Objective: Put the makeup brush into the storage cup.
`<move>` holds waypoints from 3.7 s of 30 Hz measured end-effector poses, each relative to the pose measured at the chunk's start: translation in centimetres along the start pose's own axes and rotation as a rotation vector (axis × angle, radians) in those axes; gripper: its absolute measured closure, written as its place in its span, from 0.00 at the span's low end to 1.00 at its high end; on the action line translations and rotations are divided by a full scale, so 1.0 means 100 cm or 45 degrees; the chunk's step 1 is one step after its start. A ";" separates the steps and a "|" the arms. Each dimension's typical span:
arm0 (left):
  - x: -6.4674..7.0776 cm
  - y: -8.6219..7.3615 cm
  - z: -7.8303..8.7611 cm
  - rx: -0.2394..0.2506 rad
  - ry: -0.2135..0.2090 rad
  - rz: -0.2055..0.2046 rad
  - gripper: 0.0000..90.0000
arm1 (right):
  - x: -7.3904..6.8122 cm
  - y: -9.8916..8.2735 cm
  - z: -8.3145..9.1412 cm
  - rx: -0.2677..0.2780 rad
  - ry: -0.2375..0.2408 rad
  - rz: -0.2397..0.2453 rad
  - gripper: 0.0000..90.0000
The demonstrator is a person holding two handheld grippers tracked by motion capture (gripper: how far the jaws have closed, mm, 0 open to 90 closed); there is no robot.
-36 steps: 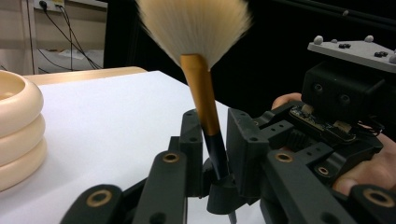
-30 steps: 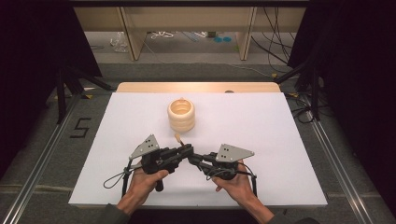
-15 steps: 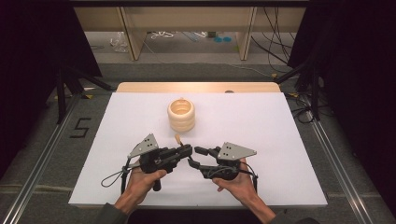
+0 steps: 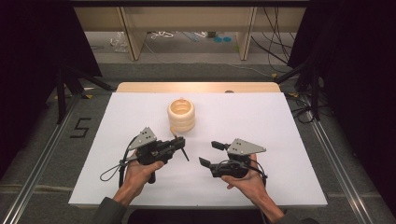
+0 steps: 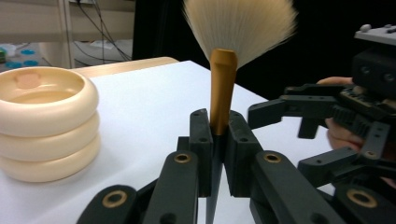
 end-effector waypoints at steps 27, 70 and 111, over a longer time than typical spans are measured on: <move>-0.013 0.009 -0.016 -0.079 -0.111 0.400 0.92 | 0.018 -0.009 0.021 -0.036 -0.141 -0.006 0.20; -0.055 0.037 -0.048 -0.126 -0.003 0.462 0.92 | 0.023 -0.019 0.037 -0.077 -0.193 -0.024 0.20; -0.081 0.056 -0.087 -0.143 0.076 0.449 0.92 | 0.022 -0.021 0.037 -0.059 -0.182 -0.024 0.21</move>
Point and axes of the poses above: each handheld gripper's, and its own axes: z roughly backward along the jaws, y roughly out of its top, x roughly to its right, the point moved 3 cm from there along -z, roughly forward along the jaws, and after that the axes turned 4 degrees about y, right-handed, at the moved point
